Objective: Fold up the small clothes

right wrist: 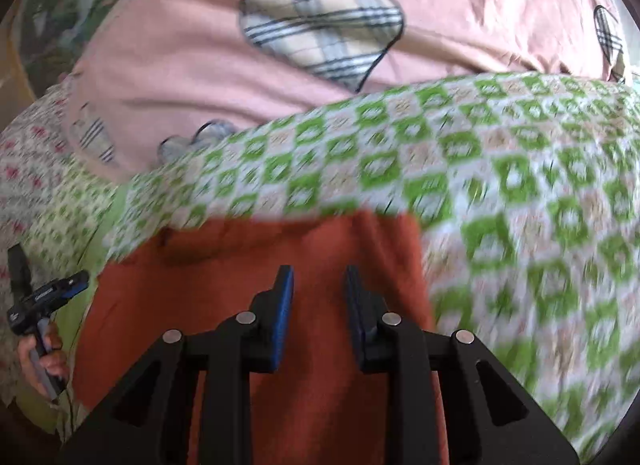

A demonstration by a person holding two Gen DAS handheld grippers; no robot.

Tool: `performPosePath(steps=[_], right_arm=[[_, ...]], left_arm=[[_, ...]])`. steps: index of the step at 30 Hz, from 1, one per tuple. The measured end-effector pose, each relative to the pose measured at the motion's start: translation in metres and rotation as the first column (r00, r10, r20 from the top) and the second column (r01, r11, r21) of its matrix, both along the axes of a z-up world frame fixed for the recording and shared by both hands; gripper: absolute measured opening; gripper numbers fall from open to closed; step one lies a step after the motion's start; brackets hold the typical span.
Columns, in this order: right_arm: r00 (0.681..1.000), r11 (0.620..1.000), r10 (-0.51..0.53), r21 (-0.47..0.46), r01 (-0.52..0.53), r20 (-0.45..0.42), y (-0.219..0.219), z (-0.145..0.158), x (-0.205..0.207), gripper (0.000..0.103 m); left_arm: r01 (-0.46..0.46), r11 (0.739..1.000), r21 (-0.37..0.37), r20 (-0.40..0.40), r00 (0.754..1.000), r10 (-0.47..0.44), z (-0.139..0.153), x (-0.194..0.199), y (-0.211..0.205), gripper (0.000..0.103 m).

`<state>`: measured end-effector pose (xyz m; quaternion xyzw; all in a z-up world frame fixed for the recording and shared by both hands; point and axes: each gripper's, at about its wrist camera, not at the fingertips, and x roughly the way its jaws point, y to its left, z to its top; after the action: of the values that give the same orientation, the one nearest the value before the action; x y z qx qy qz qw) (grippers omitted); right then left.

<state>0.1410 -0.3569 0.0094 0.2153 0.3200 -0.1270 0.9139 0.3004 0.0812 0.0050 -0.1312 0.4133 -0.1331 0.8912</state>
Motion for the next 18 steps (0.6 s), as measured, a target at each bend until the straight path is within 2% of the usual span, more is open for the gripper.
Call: performPosePath(steps=[3, 7, 9, 11, 12, 13, 15, 16, 18], right_arm=[[0.997, 0.997, 0.074, 0.018, -0.074, -0.035, 0.026, -0.020, -0.022, 0.028], [0.992, 1.000, 0.028, -0.009, -0.029, -0.122, 0.029, -0.043, -0.057, 0.028], [0.995, 1.000, -0.011, 0.018, 0.013, -0.099, 0.019, -0.046, -0.080, 0.025], [0.996, 0.998, -0.044, 0.042, 0.047, -0.078, 0.012, -0.042, -0.096, 0.025], [0.995, 0.997, -0.063, 0.040, 0.066, -0.071, 0.011, -0.038, -0.103, 0.025], [0.994, 0.996, -0.082, 0.033, 0.085, -0.070, 0.011, -0.035, -0.109, 0.027], [0.991, 0.993, -0.116, 0.023, 0.118, -0.062, 0.014, -0.030, -0.118, 0.028], [0.991, 0.992, -0.119, 0.036, 0.121, -0.055, 0.015, -0.028, -0.121, 0.028], [0.993, 0.991, -0.113, 0.066, 0.115, -0.033, 0.021, -0.026, -0.131, 0.028]], left_arm=[[0.042, 0.998, -0.036, -0.015, 0.999, -0.042, -0.009, -0.045, -0.002, 0.057], [0.073, 0.997, -0.011, -0.044, 0.996, -0.074, -0.025, -0.087, 0.000, 0.060], [0.068, 0.998, 0.000, -0.063, 0.996, -0.068, -0.036, -0.099, 0.011, 0.055], [0.062, 0.998, -0.028, -0.075, 0.995, -0.063, -0.038, -0.108, 0.022, 0.044], [0.050, 0.998, -0.036, -0.080, 0.995, -0.053, -0.036, -0.112, 0.027, 0.044], [0.032, 0.999, -0.039, -0.085, 0.996, -0.035, -0.034, -0.117, 0.030, 0.044], [-0.018, 1.000, -0.008, -0.092, 0.996, 0.017, -0.030, -0.130, 0.031, 0.057], [-0.025, 1.000, -0.002, -0.094, 0.995, 0.025, -0.029, -0.134, 0.030, 0.060], [-0.025, 0.999, -0.038, -0.104, 0.994, 0.021, -0.029, -0.150, 0.031, 0.060]])
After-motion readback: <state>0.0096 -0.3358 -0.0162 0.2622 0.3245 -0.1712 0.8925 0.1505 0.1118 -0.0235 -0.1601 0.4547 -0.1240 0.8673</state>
